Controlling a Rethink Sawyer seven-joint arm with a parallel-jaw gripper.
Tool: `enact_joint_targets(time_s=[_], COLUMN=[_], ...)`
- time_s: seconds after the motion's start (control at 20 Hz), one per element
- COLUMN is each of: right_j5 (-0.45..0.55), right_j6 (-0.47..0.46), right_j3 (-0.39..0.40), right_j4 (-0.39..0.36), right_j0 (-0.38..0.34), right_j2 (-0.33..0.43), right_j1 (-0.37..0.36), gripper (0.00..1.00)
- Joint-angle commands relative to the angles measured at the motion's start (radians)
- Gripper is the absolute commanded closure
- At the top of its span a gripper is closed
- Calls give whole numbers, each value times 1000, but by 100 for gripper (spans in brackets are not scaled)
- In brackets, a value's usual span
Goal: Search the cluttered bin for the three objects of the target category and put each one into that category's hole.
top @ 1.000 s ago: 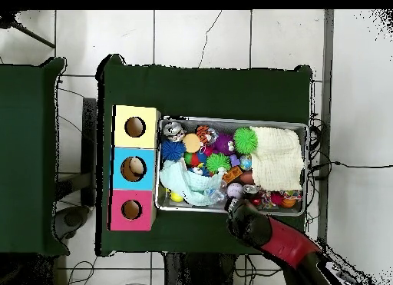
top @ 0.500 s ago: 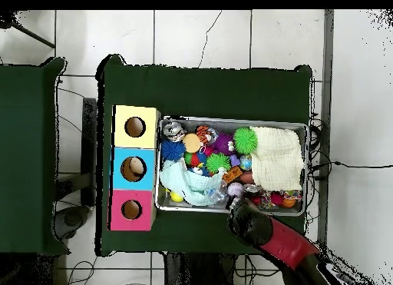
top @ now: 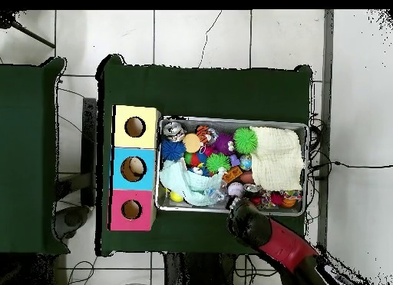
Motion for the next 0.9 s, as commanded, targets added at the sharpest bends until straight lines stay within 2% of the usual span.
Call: enact_joint_targets(time_s=[0.05, 0.2, 0.3, 0.65, 0.9], right_j5=[53, 133, 156, 182, 161], right_j6=[229, 224, 226, 219, 212], right_j3=[90, 103, 100, 68, 54], right_j4=[60, 86, 107, 150, 165], right_j0=[24, 53, 68, 92, 79], right_j2=[-23, -42, -51, -60, -47], right_j1=[-7, -81, -100, -105, -78], gripper=[0, 0, 0, 0, 0])
